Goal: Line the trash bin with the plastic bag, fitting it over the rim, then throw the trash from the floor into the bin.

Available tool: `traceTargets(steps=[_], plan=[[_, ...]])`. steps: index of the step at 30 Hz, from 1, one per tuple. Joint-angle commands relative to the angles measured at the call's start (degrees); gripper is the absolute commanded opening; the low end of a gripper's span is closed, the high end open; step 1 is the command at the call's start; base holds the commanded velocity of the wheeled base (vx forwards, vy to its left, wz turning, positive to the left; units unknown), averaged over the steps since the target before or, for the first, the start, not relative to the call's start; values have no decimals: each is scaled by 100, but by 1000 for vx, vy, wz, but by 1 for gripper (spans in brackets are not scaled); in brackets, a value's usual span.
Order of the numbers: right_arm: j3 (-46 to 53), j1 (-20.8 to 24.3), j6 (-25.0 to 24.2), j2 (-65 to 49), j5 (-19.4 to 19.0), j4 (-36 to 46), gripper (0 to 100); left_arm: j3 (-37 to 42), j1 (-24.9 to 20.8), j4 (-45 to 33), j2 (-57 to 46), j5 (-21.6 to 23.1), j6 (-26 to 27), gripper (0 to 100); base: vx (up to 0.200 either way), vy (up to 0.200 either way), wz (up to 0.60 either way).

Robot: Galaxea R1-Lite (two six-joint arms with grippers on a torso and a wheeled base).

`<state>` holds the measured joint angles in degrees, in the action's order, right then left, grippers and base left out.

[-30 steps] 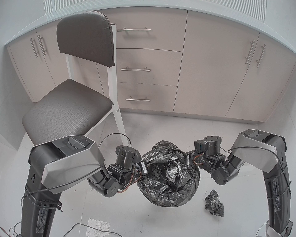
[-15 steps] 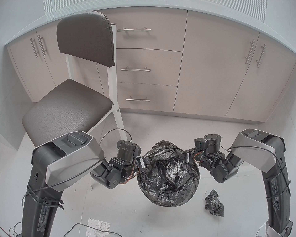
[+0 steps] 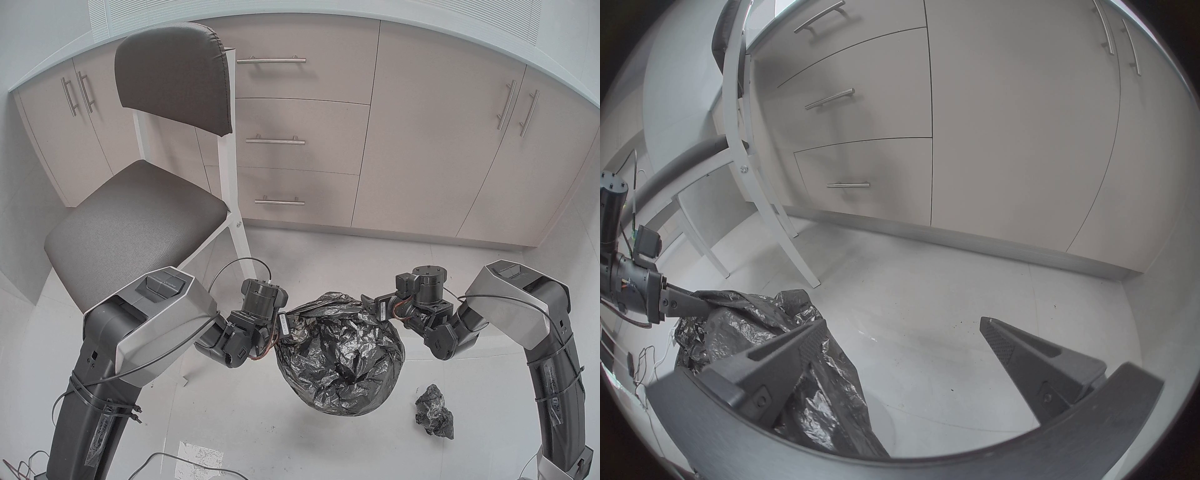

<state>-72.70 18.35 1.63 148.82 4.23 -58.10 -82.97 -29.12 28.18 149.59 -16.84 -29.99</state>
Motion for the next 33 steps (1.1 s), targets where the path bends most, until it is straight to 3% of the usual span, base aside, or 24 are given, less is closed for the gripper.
traceTargets(steps=[1,4,12,18,21,25,33], plan=[[-77,2,4,103,-1,18,100,-114,12,-41,132,14,125,100,0,0,0],[-86,-7,4,121,-1,62,100,-167,12,-67,158,31,186,100,0,0,0],[-209,-94,-5,200,-1,88,100,-747,3,-1087,308,49,309,100,0,0,0],[371,-15,-23,-565,-54,27,100,-712,-14,-1061,255,40,55,100,0,0,0],[767,160,-23,-978,-274,18,100,-659,-14,-1017,220,31,-77,100,0,0,0],[1478,565,-23,-1453,-915,44,100,-457,-6,-700,123,93,-148,100,0,0,0],[1575,767,12,-1048,-950,44,100,-395,-6,-533,123,110,-156,100,0,0,0]])
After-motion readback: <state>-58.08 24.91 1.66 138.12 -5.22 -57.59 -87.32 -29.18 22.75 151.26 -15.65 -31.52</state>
